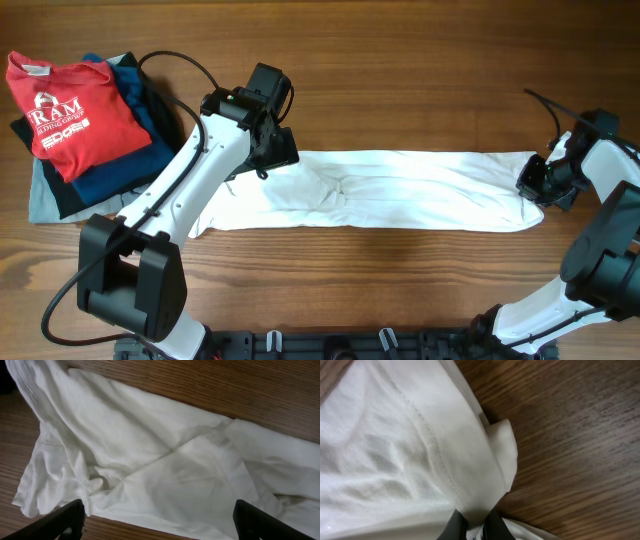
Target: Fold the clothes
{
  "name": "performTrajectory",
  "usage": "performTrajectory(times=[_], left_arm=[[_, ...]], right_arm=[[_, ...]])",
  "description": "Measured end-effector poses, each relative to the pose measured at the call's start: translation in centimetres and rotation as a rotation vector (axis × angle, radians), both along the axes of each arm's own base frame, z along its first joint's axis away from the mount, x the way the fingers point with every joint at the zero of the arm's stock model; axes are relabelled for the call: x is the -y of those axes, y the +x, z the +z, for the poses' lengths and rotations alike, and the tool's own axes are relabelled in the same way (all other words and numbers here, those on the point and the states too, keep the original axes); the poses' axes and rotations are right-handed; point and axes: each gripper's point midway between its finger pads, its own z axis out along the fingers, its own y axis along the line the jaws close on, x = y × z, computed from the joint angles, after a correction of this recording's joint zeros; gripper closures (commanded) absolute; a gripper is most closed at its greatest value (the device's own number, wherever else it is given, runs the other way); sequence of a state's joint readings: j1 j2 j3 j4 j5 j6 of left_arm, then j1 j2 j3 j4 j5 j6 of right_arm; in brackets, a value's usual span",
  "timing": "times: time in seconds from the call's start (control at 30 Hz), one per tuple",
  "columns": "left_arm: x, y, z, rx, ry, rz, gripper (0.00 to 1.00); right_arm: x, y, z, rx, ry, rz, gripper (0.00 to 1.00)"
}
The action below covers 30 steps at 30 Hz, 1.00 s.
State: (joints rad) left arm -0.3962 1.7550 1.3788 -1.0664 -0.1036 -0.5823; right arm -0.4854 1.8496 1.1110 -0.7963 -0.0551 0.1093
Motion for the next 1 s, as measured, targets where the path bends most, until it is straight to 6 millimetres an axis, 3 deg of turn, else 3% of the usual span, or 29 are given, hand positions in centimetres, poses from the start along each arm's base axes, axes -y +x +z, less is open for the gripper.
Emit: performTrajectory(times=[0.13, 0.33, 0.47, 0.63, 0.77, 1.0], left_arm=[[0.0, 0.1, 0.0, 0.004, -0.002, 0.0, 0.04], [0.1, 0.2, 0.0, 0.008, -0.003, 0.0, 0.04], [0.1, 0.2, 0.0, 0.008, -0.004, 0.0, 0.04], [0.1, 0.2, 0.0, 0.008, -0.003, 0.0, 0.04], [0.1, 0.2, 0.0, 0.008, -0.003, 0.0, 0.04], [0.1, 0.2, 0.0, 0.007, -0.003, 0.0, 0.03]], right_arm=[[1.9, 0.0, 1.6, -0.043, -0.067, -0.07, 0.96], [6.8, 0.5, 5.2, -0.031, -0.191, -0.224, 0.96], [7.8, 0.8, 6.6, -0.011, -0.194, -0.264, 0.96], [5.6, 2.6, 7.2, 0.014, -0.17, -0.198, 0.96], [1.9, 3.9, 7.3, -0.002, -0.162, -0.082, 0.96], [-4.7, 4.3, 7.5, -0.061, -0.155, 0.111, 0.96]])
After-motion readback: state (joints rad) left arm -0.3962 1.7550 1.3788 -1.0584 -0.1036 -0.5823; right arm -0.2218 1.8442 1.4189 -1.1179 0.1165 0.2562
